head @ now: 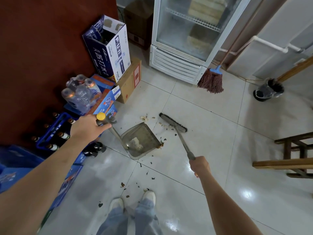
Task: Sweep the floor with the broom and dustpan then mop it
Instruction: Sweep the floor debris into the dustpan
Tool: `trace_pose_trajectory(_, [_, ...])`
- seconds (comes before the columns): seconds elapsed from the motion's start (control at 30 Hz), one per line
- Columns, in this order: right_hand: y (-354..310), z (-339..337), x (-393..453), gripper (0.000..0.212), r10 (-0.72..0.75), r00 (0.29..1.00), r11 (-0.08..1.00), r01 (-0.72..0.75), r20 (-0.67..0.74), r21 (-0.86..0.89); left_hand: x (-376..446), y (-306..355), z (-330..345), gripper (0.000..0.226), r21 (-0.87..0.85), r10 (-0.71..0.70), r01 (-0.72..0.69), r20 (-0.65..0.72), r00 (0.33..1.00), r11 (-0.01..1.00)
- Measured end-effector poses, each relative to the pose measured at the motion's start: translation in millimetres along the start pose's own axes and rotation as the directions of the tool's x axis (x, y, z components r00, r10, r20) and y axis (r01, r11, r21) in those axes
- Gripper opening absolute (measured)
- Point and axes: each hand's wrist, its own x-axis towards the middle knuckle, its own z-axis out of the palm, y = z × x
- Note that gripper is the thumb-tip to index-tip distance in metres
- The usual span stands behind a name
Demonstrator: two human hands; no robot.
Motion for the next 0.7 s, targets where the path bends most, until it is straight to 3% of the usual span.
trace_pose_trajectory(0.4, [16, 79, -85, 0.027, 0.008, 1.0, 0.998, -0.008, 0.009, 0.064, -29, -55, -16, 0.044, -0.065, 0.043, -0.042, 0.01, 0.999, 0.997])
trace_pose_trajectory(0.7, [-11, 112, -113, 0.023, 0.013, 0.999, 0.996, -0.009, -0.043, 0.09, -37, -107, -36, 0.042, -0.043, 0.03, -0.029, 0.03, 0.999, 0.999])
